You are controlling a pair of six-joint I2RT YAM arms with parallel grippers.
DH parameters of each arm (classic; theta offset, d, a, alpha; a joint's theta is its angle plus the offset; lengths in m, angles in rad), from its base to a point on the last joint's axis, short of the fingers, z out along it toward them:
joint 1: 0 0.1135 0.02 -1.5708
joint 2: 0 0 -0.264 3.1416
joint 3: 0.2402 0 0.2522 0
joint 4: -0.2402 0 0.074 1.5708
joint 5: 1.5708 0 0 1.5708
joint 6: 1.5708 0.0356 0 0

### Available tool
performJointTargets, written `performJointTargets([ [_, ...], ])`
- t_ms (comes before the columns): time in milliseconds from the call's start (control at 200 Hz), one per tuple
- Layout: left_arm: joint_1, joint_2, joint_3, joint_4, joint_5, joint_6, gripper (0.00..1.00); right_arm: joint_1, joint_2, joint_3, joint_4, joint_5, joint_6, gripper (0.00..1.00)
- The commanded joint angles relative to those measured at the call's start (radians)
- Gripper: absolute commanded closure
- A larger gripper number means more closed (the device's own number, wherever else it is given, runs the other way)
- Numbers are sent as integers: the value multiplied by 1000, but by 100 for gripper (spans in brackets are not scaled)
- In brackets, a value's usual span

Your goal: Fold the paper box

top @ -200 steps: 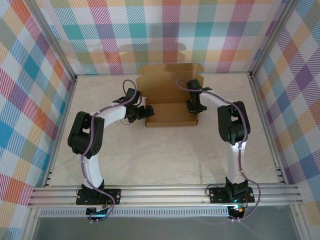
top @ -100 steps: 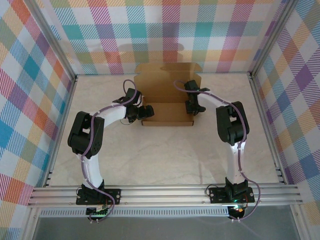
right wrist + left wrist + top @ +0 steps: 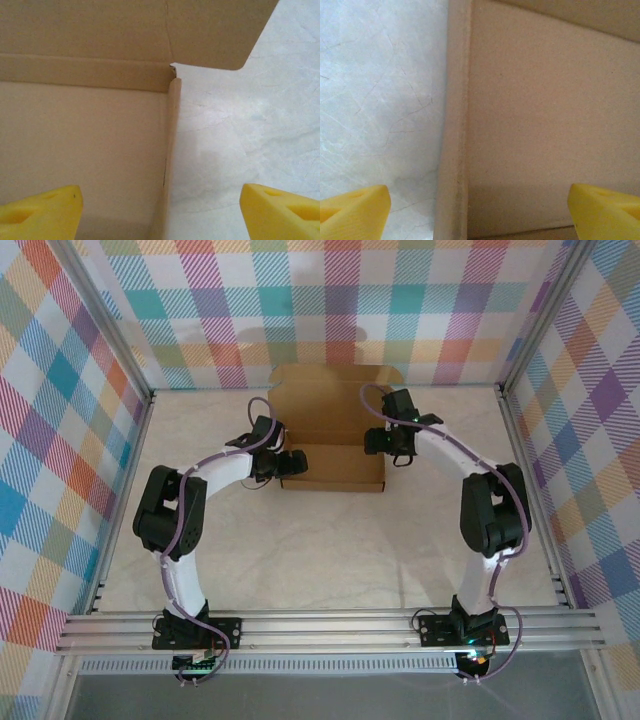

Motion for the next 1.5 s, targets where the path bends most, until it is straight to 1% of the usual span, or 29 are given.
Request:
performJointTargets([
  [0,-5,-21,16,6,-9,20,9,-5,-40,-66,-4,-50,67,21],
  [130,-3,14,30,8,26,13,10,-6,-71,-139,25,-90,92,29],
  [255,-3,32,28,18,63,-21,18,0,-54,-172,33,-136,135,39],
  [280,-3,34,26,47,69,-28,21,2,-54,-179,38,-131,142,40],
  [320,-3,34,24,51,74,-35,22,8,-50,-189,43,-116,150,42],
  [360,-6,33,22,48,77,-36,23,14,-45,-191,41,-106,158,46],
  [405,-6,27,19,45,74,-33,24,16,-32,-184,26,-101,162,50],
  [470,-8,24,18,39,71,-29,24,25,-6,-162,-7,-84,163,51],
  [610,-11,19,8,35,65,-25,23,56,48,-116,-62,-22,169,61],
  [705,-13,21,10,36,65,-22,23,72,83,-82,-94,6,170,64],
  [950,-14,26,18,35,68,-8,23,97,172,6,-171,90,198,74],
  [1105,-14,26,16,35,70,-10,23,99,221,57,-232,119,210,74],
  [1265,-16,22,12,35,73,-12,23,99,251,82,-246,129,209,74],
  [1320,-16,20,10,35,73,-12,23,99,254,80,-247,134,208,78],
  [1370,-16,19,10,35,73,-12,23,101,255,78,-249,140,206,89],
  [1405,-17,17,8,36,71,-10,23,101,251,76,-251,141,203,100],
  [1495,-17,8,6,35,72,-12,23,102,237,62,-253,133,187,100],
])
